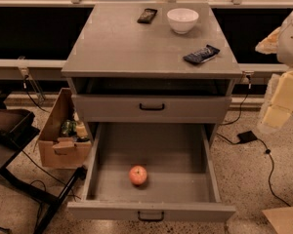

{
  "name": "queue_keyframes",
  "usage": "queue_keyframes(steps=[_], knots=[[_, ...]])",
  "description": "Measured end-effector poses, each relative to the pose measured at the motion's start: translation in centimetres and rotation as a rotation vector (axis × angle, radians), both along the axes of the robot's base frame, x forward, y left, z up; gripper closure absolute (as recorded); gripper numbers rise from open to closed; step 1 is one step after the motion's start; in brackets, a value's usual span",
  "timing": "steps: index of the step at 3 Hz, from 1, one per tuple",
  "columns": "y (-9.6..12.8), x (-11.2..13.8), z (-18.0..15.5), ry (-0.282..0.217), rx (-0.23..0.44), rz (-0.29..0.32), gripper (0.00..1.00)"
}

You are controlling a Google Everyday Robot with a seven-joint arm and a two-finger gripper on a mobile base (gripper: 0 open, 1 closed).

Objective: Pick apple from middle drawer and place on counter

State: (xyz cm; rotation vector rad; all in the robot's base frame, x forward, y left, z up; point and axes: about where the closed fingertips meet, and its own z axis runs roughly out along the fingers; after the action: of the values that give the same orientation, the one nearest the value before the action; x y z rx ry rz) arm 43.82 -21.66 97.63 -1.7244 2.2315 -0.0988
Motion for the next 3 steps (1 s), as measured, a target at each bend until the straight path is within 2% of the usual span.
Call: queue_keyframes(steps=[1,2,3], knots=[[0.0,0.0,0.0,0.0,0.0,0.0,0.0],[-0.3,0.5,-1.6,-0.027,0.118,-0.093,0.0],[-0.3,0.8,-7.6,-0.005,0.271,-0.224,0.0]])
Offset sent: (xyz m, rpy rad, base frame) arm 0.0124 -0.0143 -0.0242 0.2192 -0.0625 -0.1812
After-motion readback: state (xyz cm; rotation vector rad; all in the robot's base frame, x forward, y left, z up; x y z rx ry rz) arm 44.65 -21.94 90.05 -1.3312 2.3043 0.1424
